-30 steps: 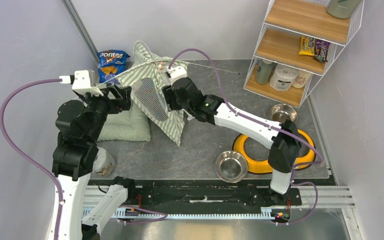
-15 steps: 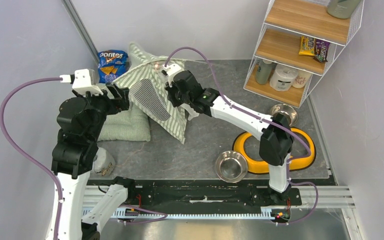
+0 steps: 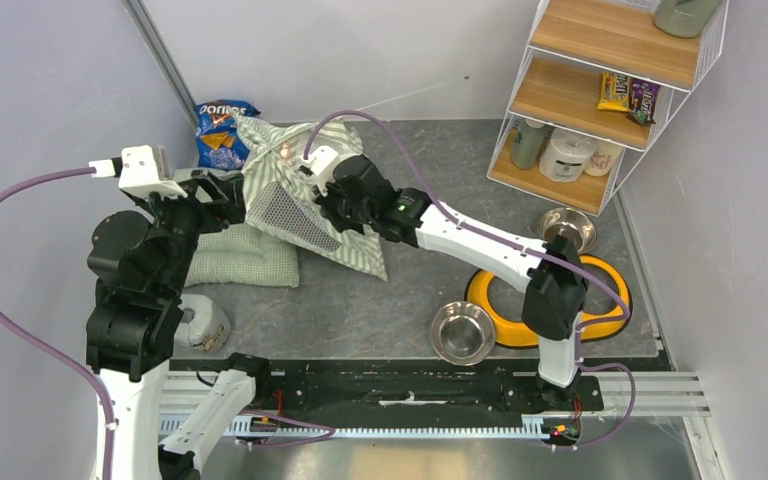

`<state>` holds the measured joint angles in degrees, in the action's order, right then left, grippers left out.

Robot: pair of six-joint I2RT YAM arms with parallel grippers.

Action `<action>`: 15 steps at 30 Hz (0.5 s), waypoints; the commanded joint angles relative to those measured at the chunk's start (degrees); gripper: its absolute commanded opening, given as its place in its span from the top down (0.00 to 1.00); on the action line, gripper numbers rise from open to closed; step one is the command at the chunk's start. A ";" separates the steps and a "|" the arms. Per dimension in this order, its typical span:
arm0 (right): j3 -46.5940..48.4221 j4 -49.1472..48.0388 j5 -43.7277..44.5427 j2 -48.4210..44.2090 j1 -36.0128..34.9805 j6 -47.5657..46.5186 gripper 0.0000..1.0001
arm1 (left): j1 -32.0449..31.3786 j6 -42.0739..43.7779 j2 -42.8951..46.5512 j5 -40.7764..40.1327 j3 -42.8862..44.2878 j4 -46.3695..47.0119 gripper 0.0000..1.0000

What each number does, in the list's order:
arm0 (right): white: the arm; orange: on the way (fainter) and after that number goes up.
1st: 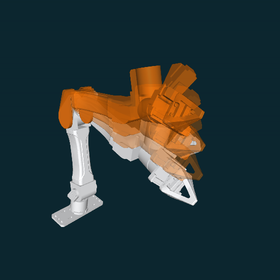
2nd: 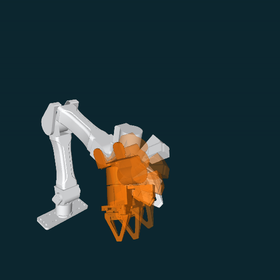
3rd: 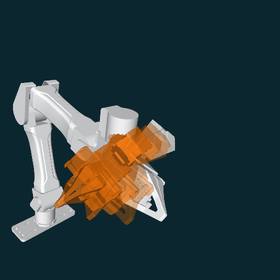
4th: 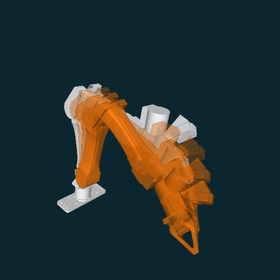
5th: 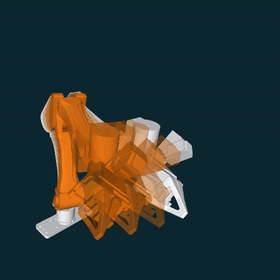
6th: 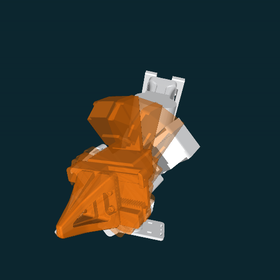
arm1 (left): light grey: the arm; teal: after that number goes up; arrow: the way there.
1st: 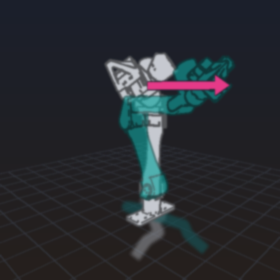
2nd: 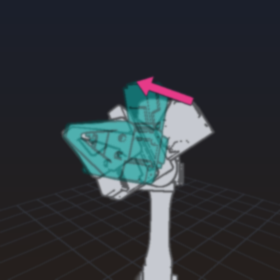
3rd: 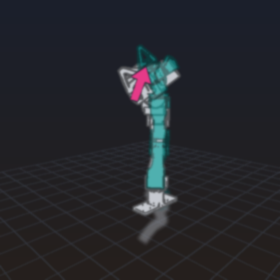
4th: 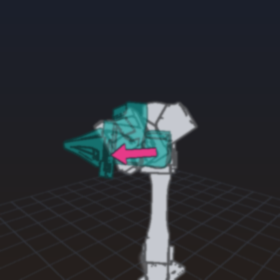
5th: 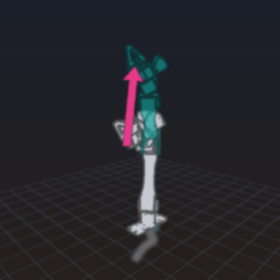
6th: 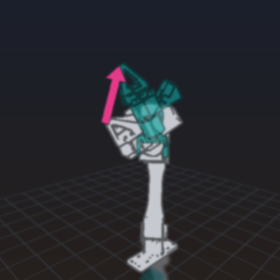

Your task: Set up the pet tent

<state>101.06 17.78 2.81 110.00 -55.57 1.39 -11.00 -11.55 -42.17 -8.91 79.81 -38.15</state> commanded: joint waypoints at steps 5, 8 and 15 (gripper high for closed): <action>-1.83 5.67 -9.47 -11.50 9.22 -11.30 1.00 | 0.02 1.10 0.47 1.97 -0.57 -2.10 0.17; -1.38 10.96 -19.93 -12.38 13.44 -12.96 1.00 | 0.02 -0.27 0.24 3.80 -2.72 -2.10 0.17; -6.35 16.86 -31.85 -14.80 19.01 -16.08 1.00 | 0.02 -0.15 -1.61 6.31 -7.99 -1.92 0.18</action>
<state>97.73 30.89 -18.11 98.26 -37.56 -11.07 -11.00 -11.51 -42.46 -4.82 74.04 -40.60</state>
